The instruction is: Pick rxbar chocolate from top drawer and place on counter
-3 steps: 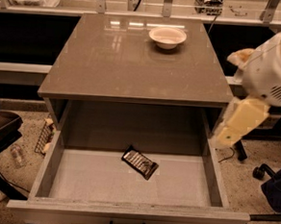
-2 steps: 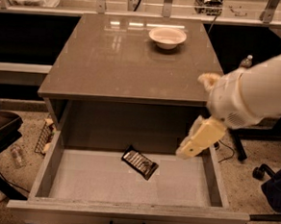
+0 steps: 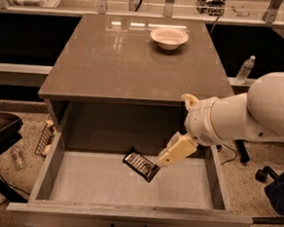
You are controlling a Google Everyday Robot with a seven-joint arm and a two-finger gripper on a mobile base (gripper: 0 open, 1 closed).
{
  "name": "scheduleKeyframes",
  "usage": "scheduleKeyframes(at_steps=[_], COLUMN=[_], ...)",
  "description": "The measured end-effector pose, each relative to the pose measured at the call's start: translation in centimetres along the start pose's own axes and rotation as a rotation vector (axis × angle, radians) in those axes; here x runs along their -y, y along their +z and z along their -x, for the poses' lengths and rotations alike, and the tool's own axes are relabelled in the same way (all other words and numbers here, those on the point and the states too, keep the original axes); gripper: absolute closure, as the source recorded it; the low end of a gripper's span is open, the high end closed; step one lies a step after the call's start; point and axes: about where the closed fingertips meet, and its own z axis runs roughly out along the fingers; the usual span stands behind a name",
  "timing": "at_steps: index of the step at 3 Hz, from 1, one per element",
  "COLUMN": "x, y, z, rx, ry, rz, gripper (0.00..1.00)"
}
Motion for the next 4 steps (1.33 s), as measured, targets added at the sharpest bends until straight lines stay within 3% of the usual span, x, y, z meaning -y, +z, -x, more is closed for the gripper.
scheduleKeyframes(at_steps=[1,2,3,4], x=[-0.1,-1.3,-4.0,-4.8], y=[0.3,2.9,10.8,15.2], z=[-0.1,-0.9,-4.1,-6.0], rx=[-0.001,-0.012,-0.014,-0.013], ry=[0.003,0.029,0.117,0.173], rz=[0.002,0.017,0.079,0.094], gripper=[0.0,0.0,0.0,0.0])
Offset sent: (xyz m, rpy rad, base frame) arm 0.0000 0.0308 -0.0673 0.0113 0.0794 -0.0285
